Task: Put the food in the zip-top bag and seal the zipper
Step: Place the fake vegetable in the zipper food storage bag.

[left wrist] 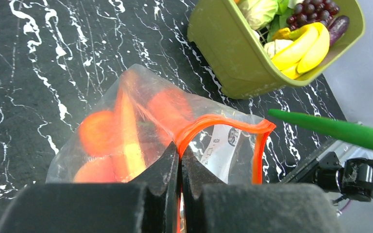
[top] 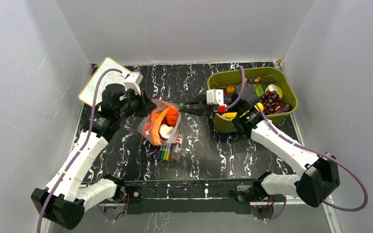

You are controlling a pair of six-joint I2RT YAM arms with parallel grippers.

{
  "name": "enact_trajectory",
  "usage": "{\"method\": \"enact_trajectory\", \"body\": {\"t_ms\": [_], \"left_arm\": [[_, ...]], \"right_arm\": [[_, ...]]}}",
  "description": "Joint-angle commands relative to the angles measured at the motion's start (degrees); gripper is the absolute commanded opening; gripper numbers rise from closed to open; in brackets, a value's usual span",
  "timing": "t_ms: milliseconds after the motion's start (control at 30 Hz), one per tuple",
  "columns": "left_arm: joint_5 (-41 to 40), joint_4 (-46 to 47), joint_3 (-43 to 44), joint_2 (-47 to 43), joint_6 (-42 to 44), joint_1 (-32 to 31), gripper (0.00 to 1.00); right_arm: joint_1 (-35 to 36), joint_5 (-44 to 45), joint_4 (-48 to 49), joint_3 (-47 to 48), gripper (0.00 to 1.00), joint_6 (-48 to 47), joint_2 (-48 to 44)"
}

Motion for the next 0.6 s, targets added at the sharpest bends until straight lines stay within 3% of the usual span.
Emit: {"method": "enact_trajectory", "body": {"t_ms": [0, 367, 467, 567], "left_arm": [[4.8, -0.2, 3.1, -2.1, 0.7, -0.3, 0.0], [10.1, -0.5, 3.1, -2.8, 1.0, -0.3, 0.0], [11.9, -0.6, 3.2, -3.0, 1.3, -0.3, 0.0], [14.2, -1.0, 3.4, -3.4, 2.1, -0.3, 0.0]], "right_arm": [[5.0, -4.7, 0.6, 5.8, 0.05, -8.4, 0.4], [13.3, -13.1, -10.5, 12.0, 0.07, -21.8, 4.3], [14.6, -12.0, -14.6, 13.5, 0.07, -25.7, 6.1], [15.6, -8.7, -24.4, 15.6, 0.07, -36.6, 7.5]]}}
